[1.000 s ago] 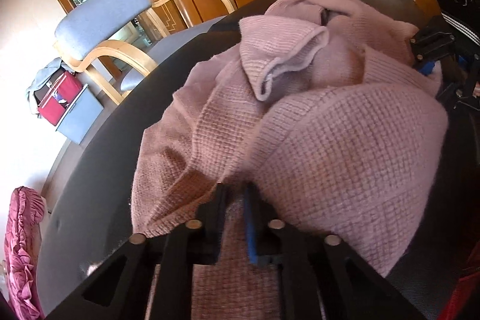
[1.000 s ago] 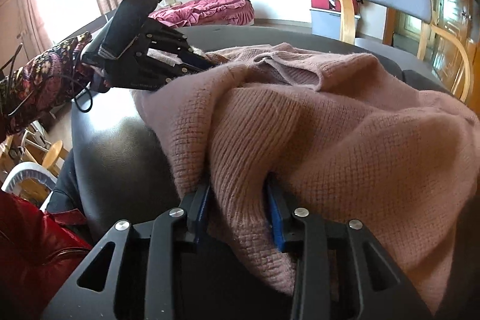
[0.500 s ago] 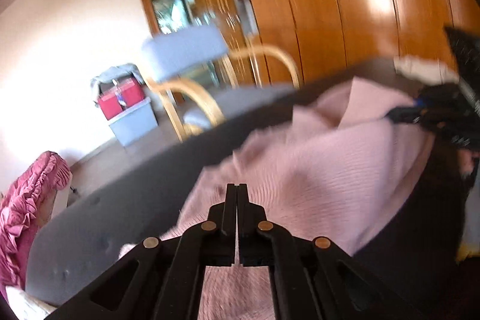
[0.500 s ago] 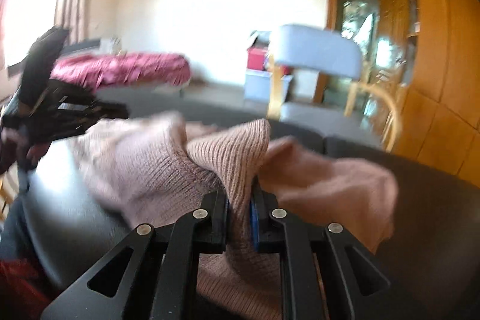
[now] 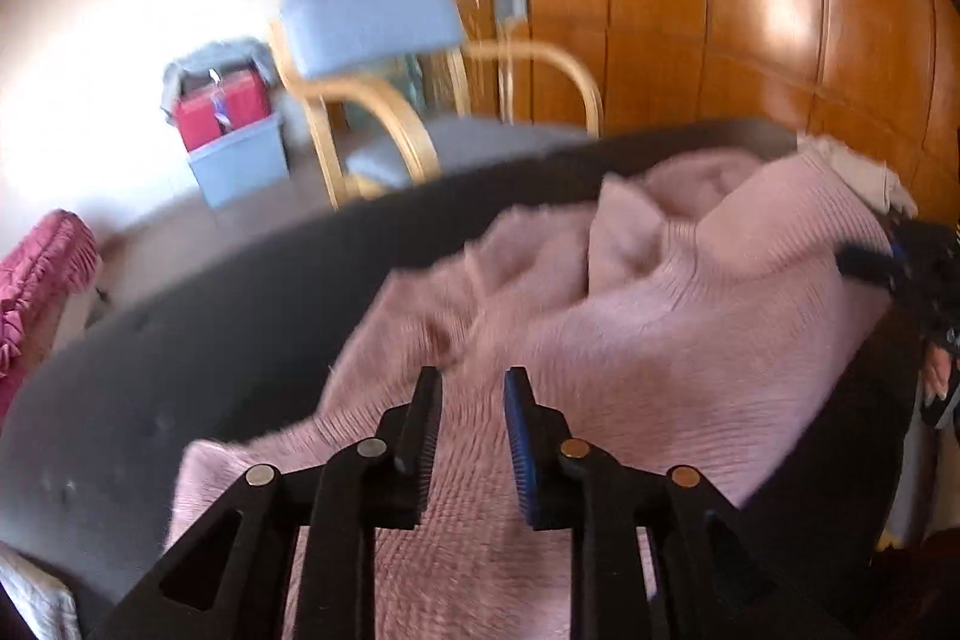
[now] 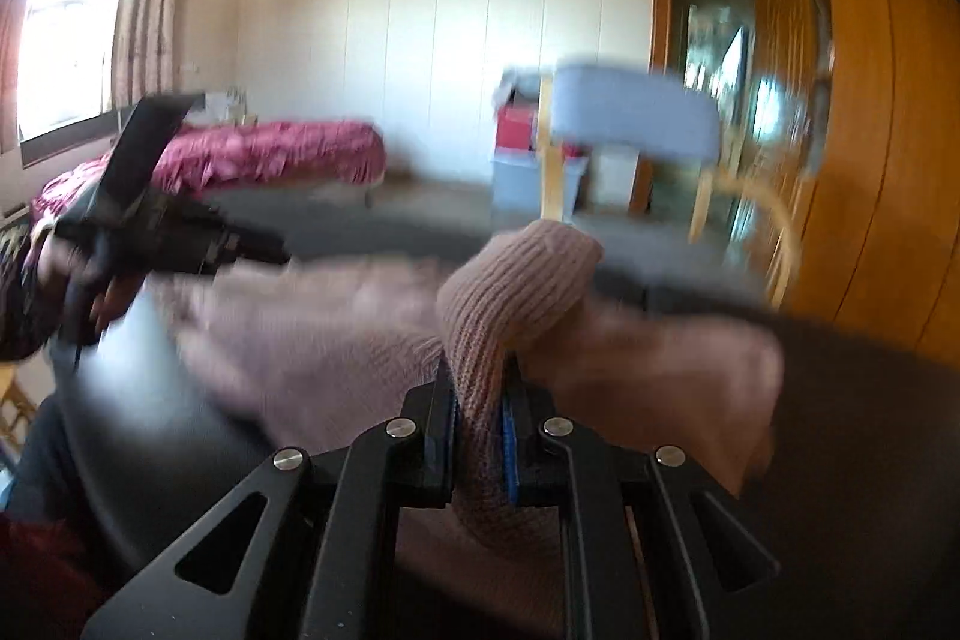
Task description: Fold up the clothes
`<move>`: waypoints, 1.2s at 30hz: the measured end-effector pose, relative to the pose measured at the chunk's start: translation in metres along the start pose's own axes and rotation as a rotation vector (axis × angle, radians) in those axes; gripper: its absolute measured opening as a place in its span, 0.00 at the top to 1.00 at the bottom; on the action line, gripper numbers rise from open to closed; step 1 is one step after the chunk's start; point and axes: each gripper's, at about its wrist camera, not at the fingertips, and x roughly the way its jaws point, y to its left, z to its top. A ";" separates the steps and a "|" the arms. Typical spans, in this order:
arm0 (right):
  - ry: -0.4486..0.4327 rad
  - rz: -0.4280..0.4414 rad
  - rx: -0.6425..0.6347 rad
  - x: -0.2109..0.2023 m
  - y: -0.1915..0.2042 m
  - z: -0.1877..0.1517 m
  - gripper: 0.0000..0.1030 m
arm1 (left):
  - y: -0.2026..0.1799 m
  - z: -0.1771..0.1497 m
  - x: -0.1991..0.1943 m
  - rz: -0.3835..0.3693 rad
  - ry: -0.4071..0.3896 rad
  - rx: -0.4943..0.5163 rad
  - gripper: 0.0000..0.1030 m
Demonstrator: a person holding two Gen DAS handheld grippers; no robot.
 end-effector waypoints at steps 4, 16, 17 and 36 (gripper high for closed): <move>0.081 0.061 0.047 0.003 -0.009 -0.027 0.88 | -0.022 -0.001 0.018 0.010 0.082 0.169 0.77; 0.128 0.249 0.151 0.001 -0.021 -0.043 0.47 | -0.012 0.020 0.043 -0.159 0.190 0.329 0.65; 0.127 0.249 0.127 -0.001 -0.018 -0.043 0.47 | -0.013 0.020 0.044 -0.162 0.190 0.346 0.65; 0.182 0.132 -0.151 0.005 0.009 -0.048 0.47 | -0.037 0.009 0.041 -0.143 0.233 0.589 0.84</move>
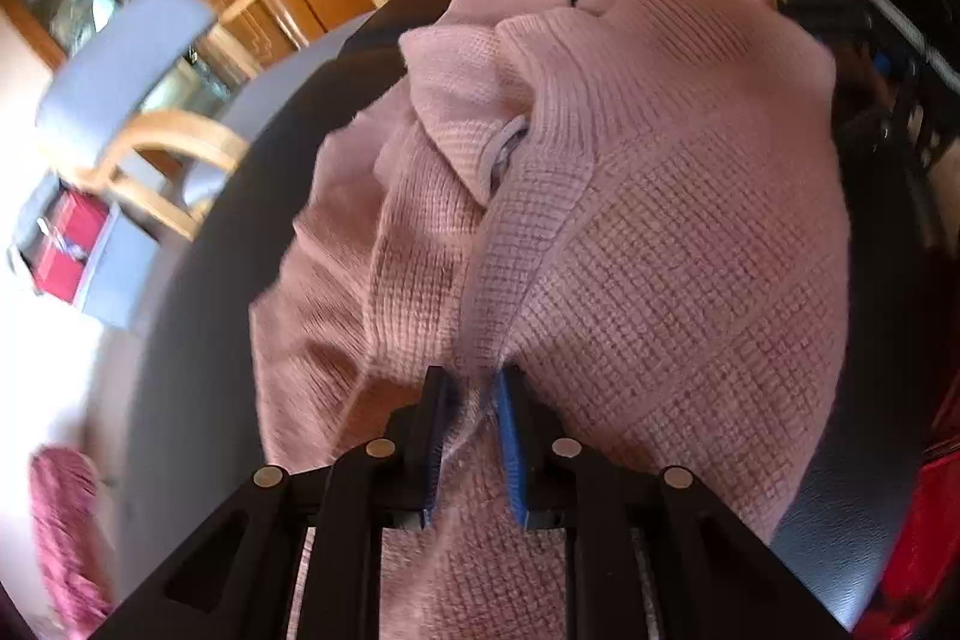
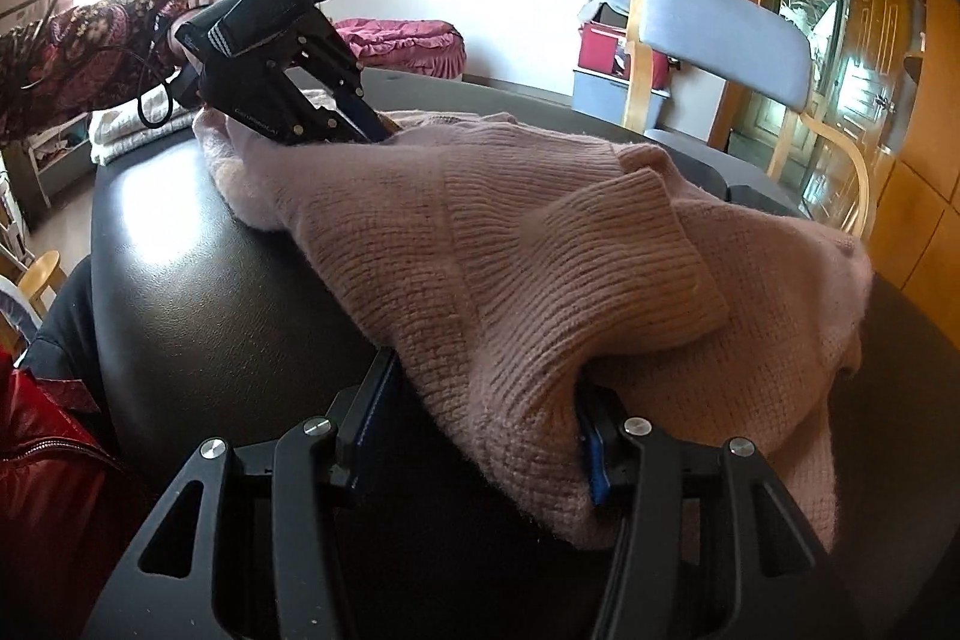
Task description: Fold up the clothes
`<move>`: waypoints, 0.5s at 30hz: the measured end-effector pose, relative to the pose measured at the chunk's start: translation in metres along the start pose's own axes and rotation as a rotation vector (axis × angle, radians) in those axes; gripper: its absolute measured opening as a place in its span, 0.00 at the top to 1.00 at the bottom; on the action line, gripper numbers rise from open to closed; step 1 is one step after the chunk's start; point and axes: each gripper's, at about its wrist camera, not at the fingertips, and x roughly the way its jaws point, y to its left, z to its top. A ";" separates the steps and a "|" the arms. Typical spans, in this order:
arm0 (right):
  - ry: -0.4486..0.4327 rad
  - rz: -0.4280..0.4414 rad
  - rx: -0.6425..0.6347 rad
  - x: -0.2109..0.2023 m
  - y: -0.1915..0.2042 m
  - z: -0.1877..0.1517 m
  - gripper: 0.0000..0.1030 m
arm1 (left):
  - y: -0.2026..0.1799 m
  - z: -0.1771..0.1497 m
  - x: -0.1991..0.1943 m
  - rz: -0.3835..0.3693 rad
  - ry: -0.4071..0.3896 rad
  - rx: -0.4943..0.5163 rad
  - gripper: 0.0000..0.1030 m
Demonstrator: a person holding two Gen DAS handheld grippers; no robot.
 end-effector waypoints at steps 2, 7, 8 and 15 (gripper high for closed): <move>0.010 -0.007 -0.026 -0.001 0.001 0.000 0.48 | 0.003 0.002 -0.005 0.009 -0.009 -0.007 0.73; 0.017 0.005 -0.010 -0.001 -0.003 0.000 0.47 | 0.019 0.000 0.004 -0.070 0.006 -0.096 0.69; 0.017 0.008 -0.002 -0.001 -0.003 0.000 0.47 | 0.018 -0.001 0.004 -0.069 0.000 -0.098 0.69; 0.010 -0.007 0.005 0.004 -0.008 0.003 0.47 | -0.005 -0.001 0.005 0.022 -0.028 -0.050 0.81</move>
